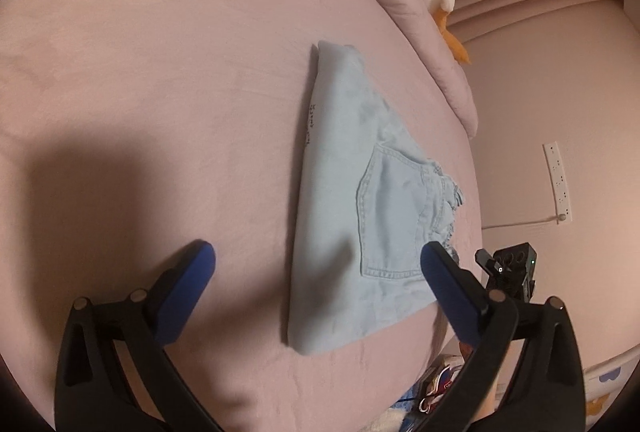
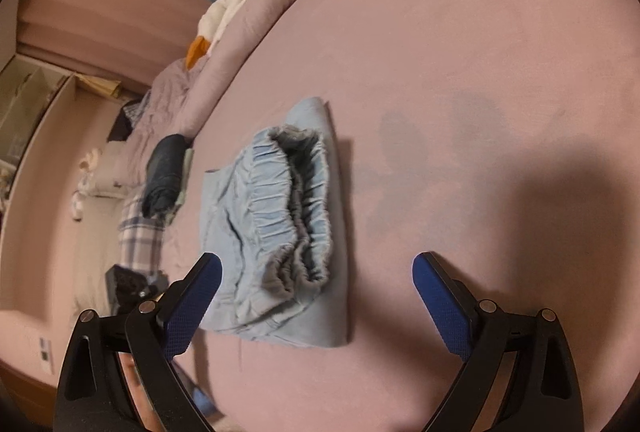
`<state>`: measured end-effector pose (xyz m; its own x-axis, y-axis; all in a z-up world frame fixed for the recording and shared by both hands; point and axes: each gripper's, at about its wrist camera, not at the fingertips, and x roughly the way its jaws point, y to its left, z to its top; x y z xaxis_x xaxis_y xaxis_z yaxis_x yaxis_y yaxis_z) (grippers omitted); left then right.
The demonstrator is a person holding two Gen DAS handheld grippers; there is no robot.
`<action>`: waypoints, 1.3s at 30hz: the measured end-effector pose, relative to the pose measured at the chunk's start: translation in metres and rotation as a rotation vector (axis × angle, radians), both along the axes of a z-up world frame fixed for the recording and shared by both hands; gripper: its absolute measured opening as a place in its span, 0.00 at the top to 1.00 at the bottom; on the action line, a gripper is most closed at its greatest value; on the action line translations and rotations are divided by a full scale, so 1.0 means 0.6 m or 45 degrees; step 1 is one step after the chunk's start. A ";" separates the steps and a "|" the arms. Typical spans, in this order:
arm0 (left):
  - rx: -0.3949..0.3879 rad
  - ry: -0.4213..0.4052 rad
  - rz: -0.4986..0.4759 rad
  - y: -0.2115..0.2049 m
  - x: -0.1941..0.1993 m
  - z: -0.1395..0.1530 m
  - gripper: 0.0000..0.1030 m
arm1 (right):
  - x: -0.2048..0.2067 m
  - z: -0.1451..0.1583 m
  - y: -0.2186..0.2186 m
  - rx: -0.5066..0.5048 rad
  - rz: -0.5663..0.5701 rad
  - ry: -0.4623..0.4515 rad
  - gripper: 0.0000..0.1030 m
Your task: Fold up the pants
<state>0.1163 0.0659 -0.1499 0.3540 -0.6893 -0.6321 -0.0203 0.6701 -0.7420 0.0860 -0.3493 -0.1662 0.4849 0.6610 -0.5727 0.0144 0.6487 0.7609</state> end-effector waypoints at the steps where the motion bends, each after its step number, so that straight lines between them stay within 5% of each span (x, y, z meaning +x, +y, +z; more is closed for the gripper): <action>1: -0.008 -0.002 -0.009 -0.002 0.004 0.000 0.00 | 0.005 -0.001 0.002 0.013 0.015 0.003 0.07; 22: -0.119 -0.045 -0.194 -0.075 0.054 -0.010 0.02 | 0.075 -0.006 0.075 0.064 0.244 -0.011 0.02; 32: -0.060 -0.052 -0.251 -0.107 0.058 -0.009 0.02 | 0.088 -0.004 0.095 0.038 0.263 -0.042 0.01; 35: -0.027 -0.065 -0.247 -0.111 0.054 -0.008 0.07 | 0.085 -0.004 0.095 0.038 0.254 -0.057 0.02; 39: 0.057 -0.067 -0.233 -0.110 0.048 -0.006 0.27 | 0.075 -0.005 0.087 0.006 0.229 -0.063 0.17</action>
<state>0.1450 -0.0003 -0.1533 0.2590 -0.7166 -0.6476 0.1429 0.6915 -0.7081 0.1308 -0.2973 -0.1693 0.3861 0.7424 -0.5476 -0.1389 0.6336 0.7611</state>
